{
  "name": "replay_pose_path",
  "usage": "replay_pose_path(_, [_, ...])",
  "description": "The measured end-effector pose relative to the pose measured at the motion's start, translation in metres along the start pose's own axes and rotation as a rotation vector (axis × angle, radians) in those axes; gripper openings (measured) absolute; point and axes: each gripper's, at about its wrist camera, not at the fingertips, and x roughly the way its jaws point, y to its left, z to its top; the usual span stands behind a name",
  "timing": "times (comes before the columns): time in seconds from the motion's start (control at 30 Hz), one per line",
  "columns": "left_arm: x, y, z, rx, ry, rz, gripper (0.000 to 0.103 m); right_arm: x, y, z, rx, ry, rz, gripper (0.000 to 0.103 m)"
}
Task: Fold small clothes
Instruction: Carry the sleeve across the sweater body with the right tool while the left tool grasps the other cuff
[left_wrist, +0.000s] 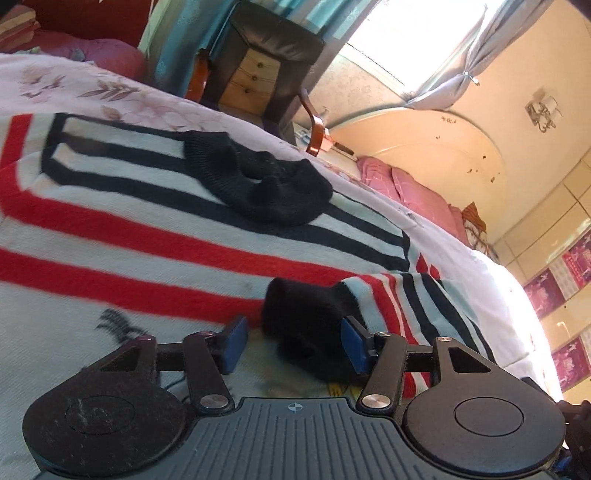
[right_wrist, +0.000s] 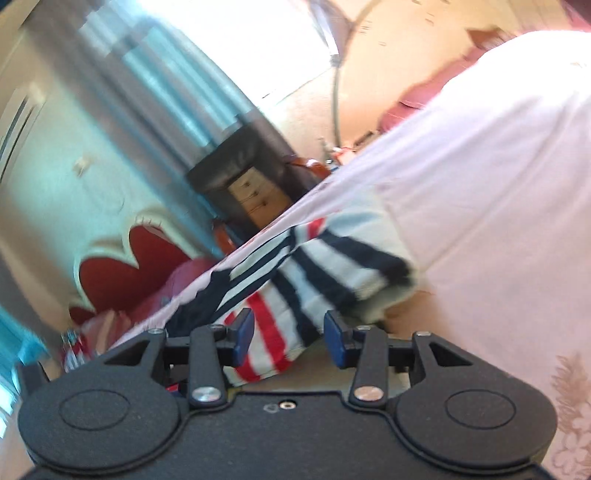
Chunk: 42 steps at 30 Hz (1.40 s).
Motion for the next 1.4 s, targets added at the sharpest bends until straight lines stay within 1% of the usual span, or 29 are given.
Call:
replay_pose_path(0.03, [0.002, -0.004, 0.001, 0.024, 0.003, 0.004, 0.015, -0.002, -0.011, 0.002, 0.057, -0.005, 0.006, 0.043])
replay_pose_path(0.07, [0.004, -0.005, 0.002, 0.036, 0.021, -0.004, 0.006, -0.003, -0.023, 0.004, 0.121, -0.009, 0.015, 0.043])
replay_pose_path(0.1, [0.000, -0.005, 0.002, 0.029, 0.016, -0.013, 0.006, -0.003, -0.034, 0.005, 0.178, -0.014, 0.022, 0.043])
replay_pose_path(0.2, [-0.024, -0.005, 0.008, 0.072, -0.050, -0.010, 0.006, -0.002, -0.058, 0.006, 0.322, -0.021, 0.066, 0.049])
replay_pose_path(0.27, [-0.042, 0.004, 0.015, 0.080, -0.083, 0.002, 0.006, 0.003, -0.069, 0.006, 0.396, -0.021, 0.108, 0.055])
replay_pose_path(0.3, [-0.050, 0.010, 0.019, 0.084, -0.090, 0.011, 0.006, 0.005, -0.072, 0.006, 0.422, -0.018, 0.126, 0.055])
replay_pose_path(0.43, [-0.063, 0.035, 0.025, 0.071, -0.090, 0.037, 0.006, 0.025, -0.078, 0.003, 0.498, 0.033, 0.205, 0.056])
replay_pose_path(0.53, [-0.067, 0.053, 0.024, 0.043, -0.088, 0.050, 0.006, 0.040, -0.080, 0.000, 0.554, 0.079, 0.232, 0.056])
replay_pose_path(0.7, [-0.074, 0.073, 0.015, 0.003, -0.093, 0.068, 0.006, 0.058, -0.082, 0.001, 0.579, 0.102, 0.212, 0.055])
replay_pose_path(0.8, [-0.070, 0.083, 0.011, -0.015, -0.073, 0.073, 0.006, 0.057, -0.090, 0.003, 0.602, 0.097, 0.217, 0.055])
replay_pose_path(0.83, [-0.067, 0.084, 0.009, -0.014, -0.064, 0.078, 0.006, 0.059, -0.091, 0.003, 0.604, 0.098, 0.215, 0.053])
replay_pose_path(0.87, [-0.063, 0.086, 0.008, -0.012, -0.053, 0.085, 0.006, 0.060, -0.091, 0.003, 0.602, 0.097, 0.209, 0.046])
replay_pose_path(0.9, [-0.060, 0.087, 0.008, -0.009, -0.047, 0.092, 0.006, 0.061, -0.091, 0.003, 0.590, 0.096, 0.195, 0.035])
replay_pose_path(0.93, [-0.058, 0.087, 0.007, -0.008, -0.049, 0.095, 0.006, 0.058, -0.093, 0.001, 0.556, 0.096, 0.172, 0.009])
replay_pose_path(1.0, [-0.057, 0.086, 0.008, -0.007, -0.057, 0.094, 0.006, 0.054, -0.088, 0.001, 0.490, 0.097, 0.136, 0.009])
replay_pose_path(1.03, [-0.056, 0.086, 0.009, -0.002, -0.060, 0.096, 0.006, 0.052, -0.087, 0.001, 0.473, 0.088, 0.131, 0.009])
replay_pose_path(1.1, [-0.053, 0.085, 0.007, 0.009, -0.052, 0.108, 0.006, 0.049, -0.082, -0.001, 0.419, 0.082, 0.102, 0.009])
replay_pose_path(1.13, [-0.051, 0.085, 0.006, 0.014, -0.045, 0.116, 0.006, 0.051, -0.080, -0.002, 0.387, 0.098, 0.065, 0.008])
replay_pose_path(1.17, [-0.051, 0.085, 0.006, 0.019, -0.046, 0.118, 0.006, 0.055, -0.080, -0.005, 0.366, 0.125, 0.033, 0.006])
replay_pose_path(1.2, [-0.051, 0.084, 0.006, 0.021, -0.047, 0.118, 0.006, 0.055, -0.081, -0.005, 0.360, 0.131, 0.035, 0.007])
replay_pose_path(1.23, [-0.052, 0.084, 0.006, 0.023, -0.049, 0.118, 0.006, 0.052, -0.078, -0.002, 0.333, 0.140, 0.039, 0.015])
replay_pose_path(1.27, [-0.052, 0.084, 0.006, 0.027, -0.051, 0.117, 0.006, 0.045, -0.073, 0.002, 0.280, 0.143, 0.044, 0.025])
replay_pose_path(1.33, [-0.052, 0.084, 0.005, 0.033, -0.056, 0.114, 0.006, 0.025, -0.064, 0.011, 0.175, 0.111, 0.078, 0.031])
replay_pose_path(1.37, [-0.052, 0.084, 0.004, 0.037, -0.061, 0.113, 0.006, 0.018, -0.060, 0.017, 0.122, 0.096, 0.099, 0.031])
replay_pose_path(1.4, [-0.051, 0.084, 0.003, 0.042, -0.065, 0.112, 0.006, 0.017, -0.057, 0.025, 0.078, 0.089, 0.096, 0.031])
